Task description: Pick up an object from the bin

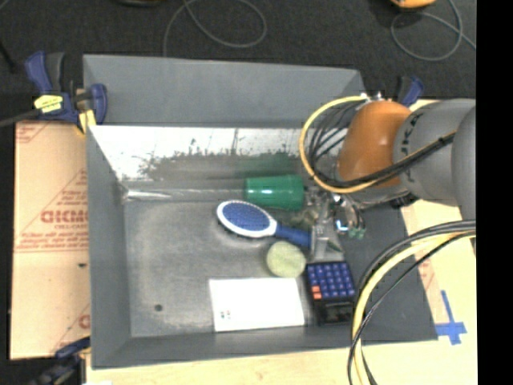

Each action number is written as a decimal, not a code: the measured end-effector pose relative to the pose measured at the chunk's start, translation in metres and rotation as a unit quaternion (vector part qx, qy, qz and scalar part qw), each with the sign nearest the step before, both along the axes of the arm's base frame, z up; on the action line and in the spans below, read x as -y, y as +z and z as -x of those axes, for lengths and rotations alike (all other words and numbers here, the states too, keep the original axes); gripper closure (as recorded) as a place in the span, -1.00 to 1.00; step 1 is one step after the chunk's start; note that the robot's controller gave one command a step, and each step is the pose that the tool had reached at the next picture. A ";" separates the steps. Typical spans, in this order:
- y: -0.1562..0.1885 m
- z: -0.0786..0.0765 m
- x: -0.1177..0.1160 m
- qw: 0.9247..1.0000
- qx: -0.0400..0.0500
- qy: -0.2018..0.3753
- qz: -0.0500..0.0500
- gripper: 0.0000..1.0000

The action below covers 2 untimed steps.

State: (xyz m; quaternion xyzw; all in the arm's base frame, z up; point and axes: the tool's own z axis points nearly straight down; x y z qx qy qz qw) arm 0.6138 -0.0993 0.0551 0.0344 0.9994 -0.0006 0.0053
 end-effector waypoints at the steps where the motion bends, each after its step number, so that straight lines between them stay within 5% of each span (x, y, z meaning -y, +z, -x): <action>1: 0.023 -0.002 0.000 1.000 0.004 0.001 0.000 -1.00; 2: 0.018 0.027 -0.041 1.000 -0.001 -0.015 0.000 -1.00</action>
Offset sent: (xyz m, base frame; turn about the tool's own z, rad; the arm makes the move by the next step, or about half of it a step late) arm -0.0336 0.0495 0.0149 0.0342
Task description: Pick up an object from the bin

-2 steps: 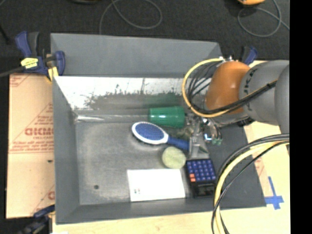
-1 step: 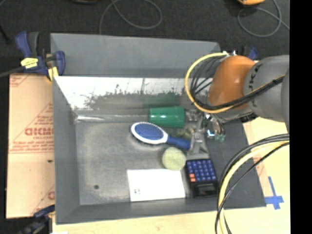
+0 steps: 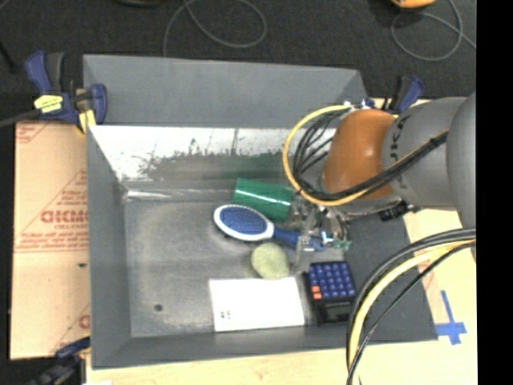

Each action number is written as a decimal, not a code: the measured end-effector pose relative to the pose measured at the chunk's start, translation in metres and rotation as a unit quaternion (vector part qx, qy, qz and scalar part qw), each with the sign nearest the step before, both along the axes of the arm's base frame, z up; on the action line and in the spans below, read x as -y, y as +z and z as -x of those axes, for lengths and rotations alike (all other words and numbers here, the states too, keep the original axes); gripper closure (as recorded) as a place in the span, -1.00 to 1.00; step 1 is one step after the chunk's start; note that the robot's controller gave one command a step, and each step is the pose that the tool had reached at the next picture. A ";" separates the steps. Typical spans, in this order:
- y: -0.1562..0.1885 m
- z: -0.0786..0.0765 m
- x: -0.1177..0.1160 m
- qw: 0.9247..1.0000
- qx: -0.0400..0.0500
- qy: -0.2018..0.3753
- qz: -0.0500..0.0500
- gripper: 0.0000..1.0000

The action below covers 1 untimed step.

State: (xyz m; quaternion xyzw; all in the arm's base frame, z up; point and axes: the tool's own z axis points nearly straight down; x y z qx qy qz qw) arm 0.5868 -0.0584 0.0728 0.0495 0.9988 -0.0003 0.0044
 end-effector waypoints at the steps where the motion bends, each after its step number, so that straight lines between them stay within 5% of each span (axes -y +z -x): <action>1: 0.006 -0.030 0.040 1.000 0.007 0.017 0.000 1.00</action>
Offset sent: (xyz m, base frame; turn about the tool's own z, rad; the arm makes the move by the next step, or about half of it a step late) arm 0.0000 0.0000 0.0000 0.0000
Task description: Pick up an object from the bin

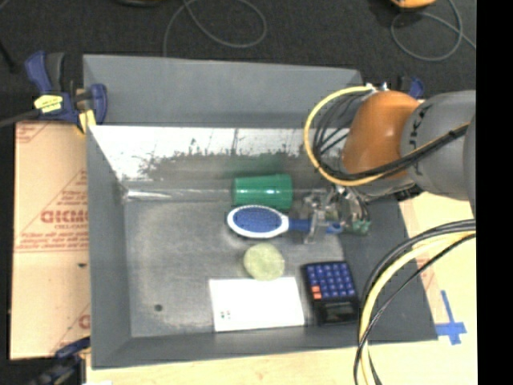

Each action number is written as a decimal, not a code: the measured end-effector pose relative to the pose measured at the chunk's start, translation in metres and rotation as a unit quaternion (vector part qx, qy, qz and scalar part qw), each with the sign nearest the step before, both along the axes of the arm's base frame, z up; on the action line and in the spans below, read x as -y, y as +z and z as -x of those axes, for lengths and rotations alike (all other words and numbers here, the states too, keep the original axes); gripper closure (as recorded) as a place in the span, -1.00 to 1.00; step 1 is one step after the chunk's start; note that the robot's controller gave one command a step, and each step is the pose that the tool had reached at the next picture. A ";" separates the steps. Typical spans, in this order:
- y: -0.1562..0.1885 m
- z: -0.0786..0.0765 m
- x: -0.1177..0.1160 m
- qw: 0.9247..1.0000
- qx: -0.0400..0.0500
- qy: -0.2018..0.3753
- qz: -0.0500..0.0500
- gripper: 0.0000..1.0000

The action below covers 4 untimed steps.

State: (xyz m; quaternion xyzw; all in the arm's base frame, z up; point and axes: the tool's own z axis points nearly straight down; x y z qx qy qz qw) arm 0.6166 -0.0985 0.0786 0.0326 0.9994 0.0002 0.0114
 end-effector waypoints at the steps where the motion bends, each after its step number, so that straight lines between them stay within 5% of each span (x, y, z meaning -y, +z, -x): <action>1: 0.000 0.000 0.000 1.000 0.000 0.000 0.000 1.00; 4: 0.026 0.003 0.000 1.000 -0.011 0.000 -0.001 1.00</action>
Offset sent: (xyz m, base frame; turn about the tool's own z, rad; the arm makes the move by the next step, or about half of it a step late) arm 0.0000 0.0000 0.0105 0.0000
